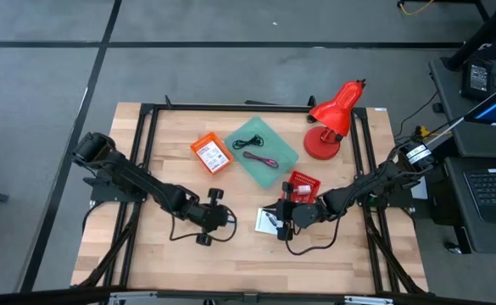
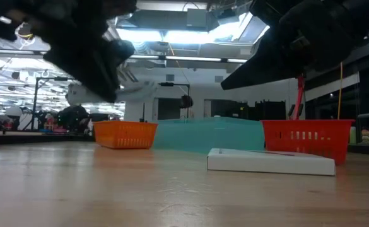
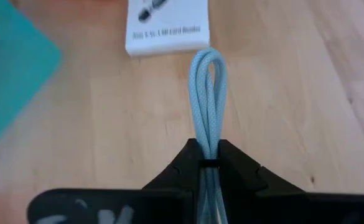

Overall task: Pick and place items into bin
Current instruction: Put the blue charger cable into the blue bin

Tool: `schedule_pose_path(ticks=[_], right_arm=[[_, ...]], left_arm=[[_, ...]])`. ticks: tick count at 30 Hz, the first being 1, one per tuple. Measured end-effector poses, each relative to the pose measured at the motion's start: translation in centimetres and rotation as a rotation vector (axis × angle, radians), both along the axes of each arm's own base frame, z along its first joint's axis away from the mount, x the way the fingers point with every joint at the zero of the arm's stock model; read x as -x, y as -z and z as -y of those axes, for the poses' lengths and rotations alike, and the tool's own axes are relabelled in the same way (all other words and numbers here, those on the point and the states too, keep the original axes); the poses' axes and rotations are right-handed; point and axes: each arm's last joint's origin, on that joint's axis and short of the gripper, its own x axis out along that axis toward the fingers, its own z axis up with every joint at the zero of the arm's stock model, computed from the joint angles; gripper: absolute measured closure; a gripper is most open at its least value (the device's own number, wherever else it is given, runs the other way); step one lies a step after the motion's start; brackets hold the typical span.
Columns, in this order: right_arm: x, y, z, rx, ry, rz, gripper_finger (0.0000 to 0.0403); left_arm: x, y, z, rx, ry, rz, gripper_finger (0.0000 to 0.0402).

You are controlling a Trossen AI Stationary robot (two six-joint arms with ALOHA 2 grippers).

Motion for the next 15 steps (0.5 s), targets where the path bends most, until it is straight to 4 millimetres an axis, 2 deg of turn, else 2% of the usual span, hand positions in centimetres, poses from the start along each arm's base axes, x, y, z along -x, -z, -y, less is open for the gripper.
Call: schedule_pose_path(ticks=[5,15], right_arm=[[0.0,0.0,0.0,-0.002,0.000,0.004,0.0399],[0.0,0.0,-0.1,-0.014,-0.021,-0.002,0.0399]], left_arm=[[0.3,-1.7,-1.1,-0.009,0.026,0.085,0.0369],[3.4,-1.3,-4.0,0.065,0.062,0.404,0.0369]])
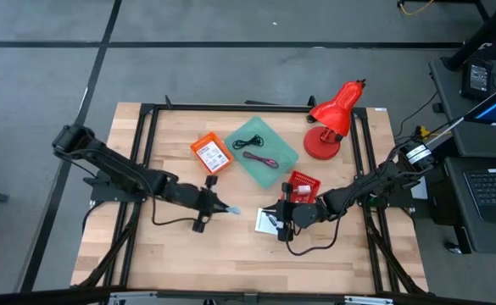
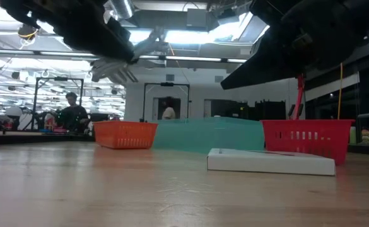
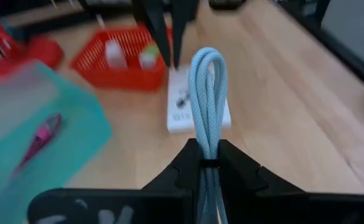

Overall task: Pick and place items into bin
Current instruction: Put the blue charger cable into the blue bin

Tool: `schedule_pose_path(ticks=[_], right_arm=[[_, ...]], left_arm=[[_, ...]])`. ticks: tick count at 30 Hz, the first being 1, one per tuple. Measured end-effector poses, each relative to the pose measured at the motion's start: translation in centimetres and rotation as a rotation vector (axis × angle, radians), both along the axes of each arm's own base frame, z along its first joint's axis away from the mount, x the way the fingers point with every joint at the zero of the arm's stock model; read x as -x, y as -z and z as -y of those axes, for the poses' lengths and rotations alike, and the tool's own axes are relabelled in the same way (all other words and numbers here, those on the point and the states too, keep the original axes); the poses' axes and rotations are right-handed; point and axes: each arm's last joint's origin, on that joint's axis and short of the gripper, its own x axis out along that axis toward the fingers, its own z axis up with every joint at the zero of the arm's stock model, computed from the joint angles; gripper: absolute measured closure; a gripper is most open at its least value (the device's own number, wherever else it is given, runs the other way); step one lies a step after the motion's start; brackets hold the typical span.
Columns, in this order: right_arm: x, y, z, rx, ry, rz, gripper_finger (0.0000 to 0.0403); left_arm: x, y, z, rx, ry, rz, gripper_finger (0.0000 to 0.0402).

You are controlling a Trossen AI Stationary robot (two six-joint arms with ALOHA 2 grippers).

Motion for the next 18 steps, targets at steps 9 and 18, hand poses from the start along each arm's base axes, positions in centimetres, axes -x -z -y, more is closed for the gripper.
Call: schedule_pose_path(ticks=[9,18], right_arm=[[-0.3,-0.5,-0.1,0.000,-0.013,0.052,0.0399],[-1.0,-1.4,0.5,0.033,-0.019,0.140,0.0399]], left_arm=[[1.2,1.8,-3.6,0.060,-0.028,0.241,0.0369],[1.2,1.8,-6.6,0.079,-0.030,0.334,0.0369]])
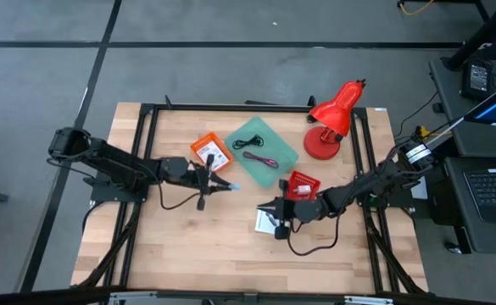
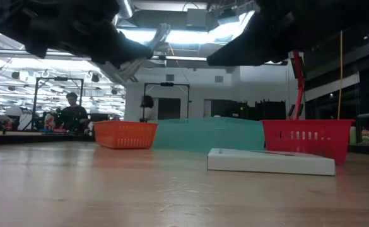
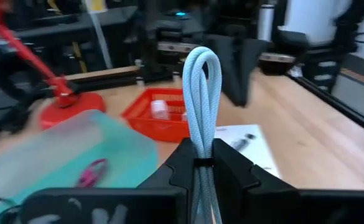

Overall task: Pick and place items into bin
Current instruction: Put the blue charger cable into the blue bin

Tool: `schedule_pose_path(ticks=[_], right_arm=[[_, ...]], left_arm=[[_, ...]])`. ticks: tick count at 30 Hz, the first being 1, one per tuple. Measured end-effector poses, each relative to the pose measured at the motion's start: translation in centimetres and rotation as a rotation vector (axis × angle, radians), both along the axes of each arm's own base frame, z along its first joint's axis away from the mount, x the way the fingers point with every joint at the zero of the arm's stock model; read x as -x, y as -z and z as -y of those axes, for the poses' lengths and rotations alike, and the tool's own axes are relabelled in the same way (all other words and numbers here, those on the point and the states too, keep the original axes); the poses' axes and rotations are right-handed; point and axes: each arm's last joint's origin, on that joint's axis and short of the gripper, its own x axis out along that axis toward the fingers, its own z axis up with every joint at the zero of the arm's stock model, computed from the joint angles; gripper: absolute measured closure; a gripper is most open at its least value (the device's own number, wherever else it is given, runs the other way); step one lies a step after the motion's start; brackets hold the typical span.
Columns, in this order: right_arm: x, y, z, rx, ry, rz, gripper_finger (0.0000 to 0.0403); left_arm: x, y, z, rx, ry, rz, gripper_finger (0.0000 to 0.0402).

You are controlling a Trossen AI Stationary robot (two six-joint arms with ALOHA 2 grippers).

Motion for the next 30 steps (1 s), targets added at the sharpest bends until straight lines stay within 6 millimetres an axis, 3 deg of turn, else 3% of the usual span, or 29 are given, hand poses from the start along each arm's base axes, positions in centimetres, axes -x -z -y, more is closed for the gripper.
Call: schedule_pose_path(ticks=[6,17,25,30], right_arm=[[-0.7,-0.1,1.7,0.009,0.052,0.009,0.0399],[-1.1,-0.3,3.8,0.087,0.116,-0.005,0.0399],[-0.5,-2.0,4.4,0.101,0.184,0.027,0.0399],[-0.3,-1.7,4.5,0.115,0.180,-0.011,0.0399]], left_arm=[[0.0,0.0,-1.6,-0.015,-0.150,0.001,0.0369],[-0.3,0.2,-4.6,-0.025,-0.212,-0.018,0.0369],[-3.9,-0.8,-8.3,-0.027,-0.178,-0.054,0.0369],[-6.8,0.2,-10.7,-0.038,-0.205,-0.190,0.0369]])
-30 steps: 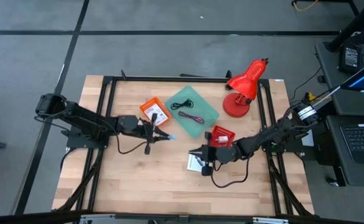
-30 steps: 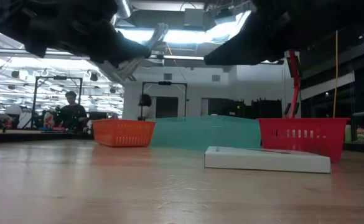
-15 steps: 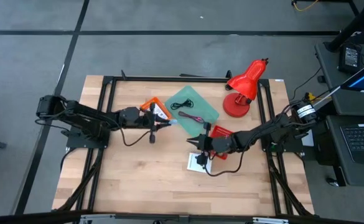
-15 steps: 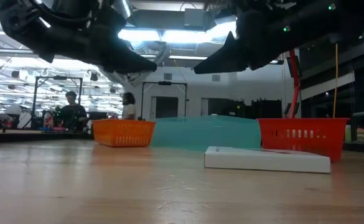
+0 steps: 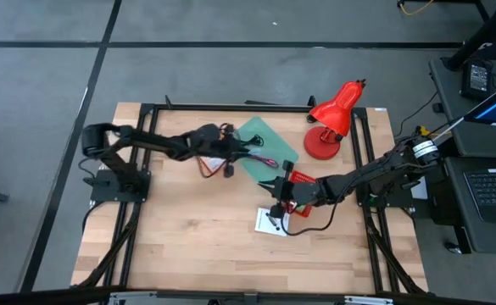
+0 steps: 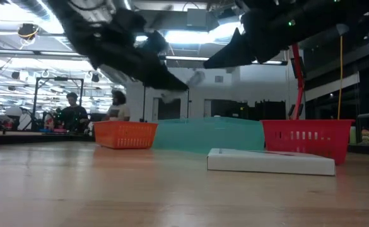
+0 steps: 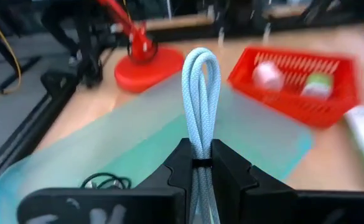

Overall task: Pick and place items into bin
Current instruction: Put the blue charger cable into the blue bin

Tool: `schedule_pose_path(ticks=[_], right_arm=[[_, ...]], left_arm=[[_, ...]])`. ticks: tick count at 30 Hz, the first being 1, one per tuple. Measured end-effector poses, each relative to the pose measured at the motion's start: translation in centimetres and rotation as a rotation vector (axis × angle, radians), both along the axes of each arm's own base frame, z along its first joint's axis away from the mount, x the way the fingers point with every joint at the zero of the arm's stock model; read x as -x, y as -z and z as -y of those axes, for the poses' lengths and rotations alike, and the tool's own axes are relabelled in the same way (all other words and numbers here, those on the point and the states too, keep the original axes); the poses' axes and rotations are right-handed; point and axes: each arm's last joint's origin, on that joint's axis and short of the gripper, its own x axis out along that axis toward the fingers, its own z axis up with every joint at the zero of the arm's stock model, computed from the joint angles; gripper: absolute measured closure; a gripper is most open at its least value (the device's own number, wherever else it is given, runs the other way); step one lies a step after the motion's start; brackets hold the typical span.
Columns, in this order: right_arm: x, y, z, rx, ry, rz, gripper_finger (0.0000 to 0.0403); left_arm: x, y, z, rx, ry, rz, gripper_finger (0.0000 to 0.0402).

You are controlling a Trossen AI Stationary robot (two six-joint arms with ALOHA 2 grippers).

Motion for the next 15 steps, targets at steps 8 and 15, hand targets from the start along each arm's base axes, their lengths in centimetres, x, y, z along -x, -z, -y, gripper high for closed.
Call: schedule_pose_path(ticks=[8,15], right_arm=[[0.0,0.3,0.6,0.012,0.018,-0.036,0.0399],[-0.1,0.5,1.4,0.016,0.044,-0.058,0.0399]], left_arm=[[-4.0,1.5,-2.3,-0.031,0.021,-0.173,0.0366],[-6.1,1.2,-2.8,-0.082,0.115,-0.242,0.0366]])
